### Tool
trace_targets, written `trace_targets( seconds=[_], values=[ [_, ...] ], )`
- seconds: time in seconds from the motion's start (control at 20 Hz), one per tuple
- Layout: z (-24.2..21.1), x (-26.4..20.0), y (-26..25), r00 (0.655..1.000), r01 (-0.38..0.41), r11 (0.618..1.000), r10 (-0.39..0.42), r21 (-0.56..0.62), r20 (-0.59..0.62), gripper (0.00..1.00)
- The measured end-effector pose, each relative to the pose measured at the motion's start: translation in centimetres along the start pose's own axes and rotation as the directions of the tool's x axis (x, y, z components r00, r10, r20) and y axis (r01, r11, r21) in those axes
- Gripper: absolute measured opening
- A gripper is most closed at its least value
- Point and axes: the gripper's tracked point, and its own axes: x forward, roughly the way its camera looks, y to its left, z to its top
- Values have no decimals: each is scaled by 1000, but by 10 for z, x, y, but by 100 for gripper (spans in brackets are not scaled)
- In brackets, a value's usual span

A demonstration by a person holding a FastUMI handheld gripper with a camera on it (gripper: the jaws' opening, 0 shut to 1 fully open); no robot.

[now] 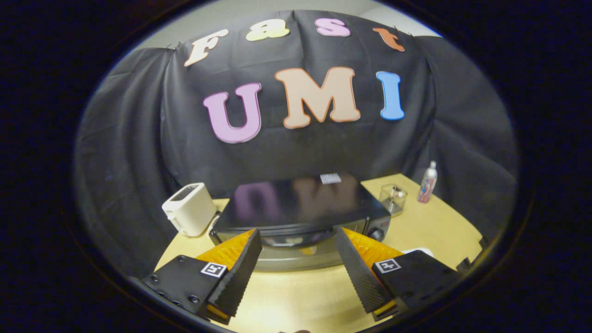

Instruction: Open the toaster oven, put the food inside, and close the toaster oven door.

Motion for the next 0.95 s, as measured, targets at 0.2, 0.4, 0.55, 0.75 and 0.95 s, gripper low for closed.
trace_targets(
  seconds=[0.2, 0.4, 0.55, 0.75, 0.95],
  values=[
    [75, -18, -9, 993, -19, 999, 23, -34, 117, 100],
    [135, -33, -11, 979, -69, 996, 78, -51, 189, 100],
    [169, -44, -14, 969, -66, 996, 79, -64, 236, 100],
    [193, -48, -12, 962, -78, 994, 96, -80, 256, 100],
    [201, -42, -11, 957, -94, 994, 108, -63, 269, 100]
  ],
)
